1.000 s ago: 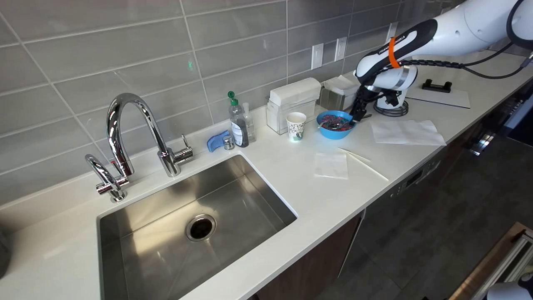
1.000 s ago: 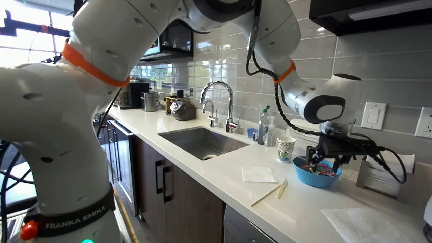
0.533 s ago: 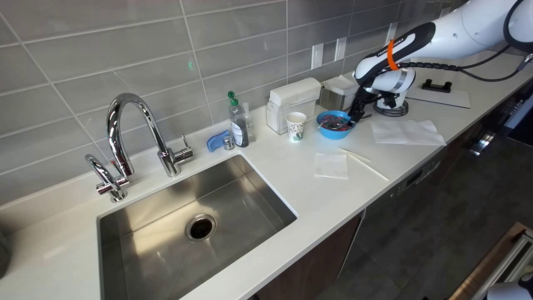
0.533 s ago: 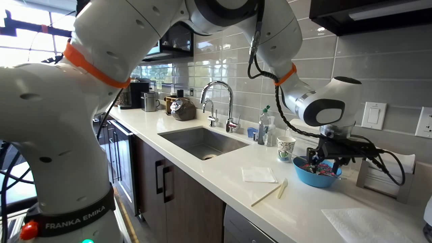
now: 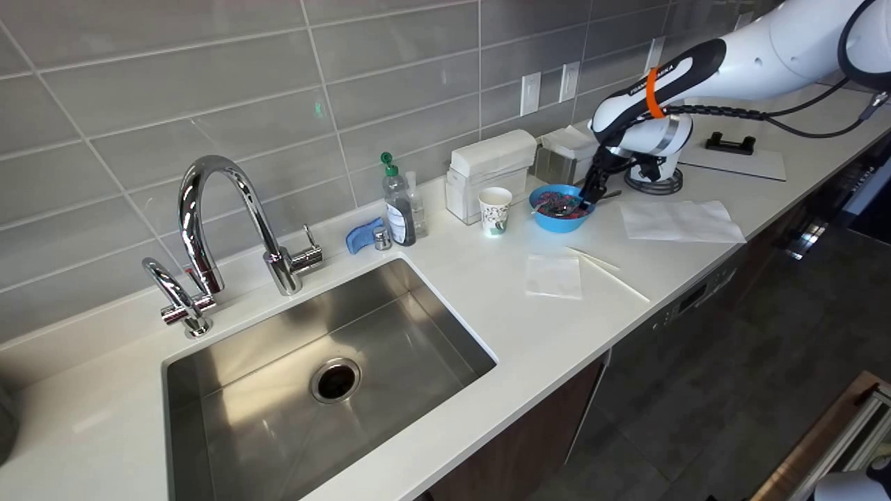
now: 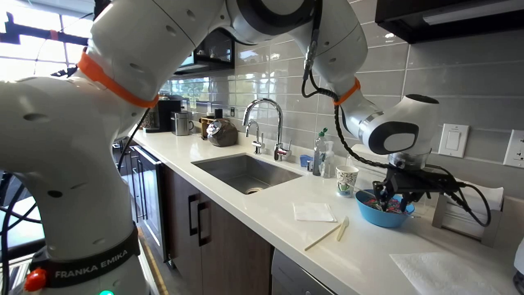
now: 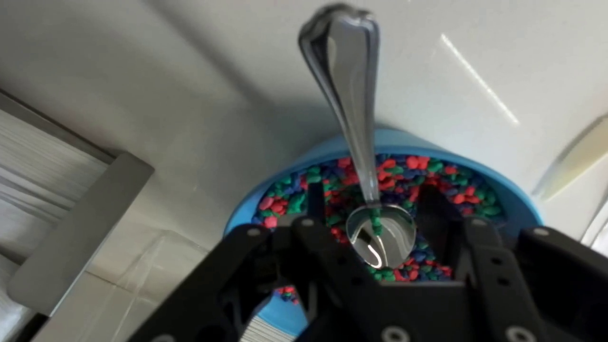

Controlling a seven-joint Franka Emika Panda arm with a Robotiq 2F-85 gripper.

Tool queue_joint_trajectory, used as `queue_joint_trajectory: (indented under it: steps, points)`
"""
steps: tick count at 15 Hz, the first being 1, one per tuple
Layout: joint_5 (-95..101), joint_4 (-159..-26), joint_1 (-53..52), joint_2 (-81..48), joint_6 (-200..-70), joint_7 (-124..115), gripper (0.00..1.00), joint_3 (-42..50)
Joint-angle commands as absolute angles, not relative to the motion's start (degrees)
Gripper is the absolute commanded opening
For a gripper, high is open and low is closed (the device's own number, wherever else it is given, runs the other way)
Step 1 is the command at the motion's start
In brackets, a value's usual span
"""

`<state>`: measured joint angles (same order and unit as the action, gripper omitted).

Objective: Put a spoonful of the blue bowl's contents into the cup

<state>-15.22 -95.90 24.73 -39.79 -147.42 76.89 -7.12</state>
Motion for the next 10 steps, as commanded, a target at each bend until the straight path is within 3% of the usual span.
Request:
queue_joint_trajectory:
  steps: [1, 4, 5, 6, 7, 10]
  points:
    - [-15.6, -94.6, 24.9, -41.4, -147.3, 76.9, 0.54, -7.2]
    - [-15.4, -94.7, 24.8, -41.6, -147.1, 76.8, 0.51, -7.2]
    - [-15.4, -94.7, 24.8, -41.7, -147.2, 76.8, 0.43, -7.2]
    - [-15.4, -94.8, 24.9, -41.7, -147.1, 76.9, 0.26, -7.2]
    - [-15.5, -94.8, 24.9, -41.6, -147.2, 77.0, 0.26, -7.3]
    - [-15.4, -94.9, 25.0, -41.2, -147.1, 77.0, 0.0, -7.4]
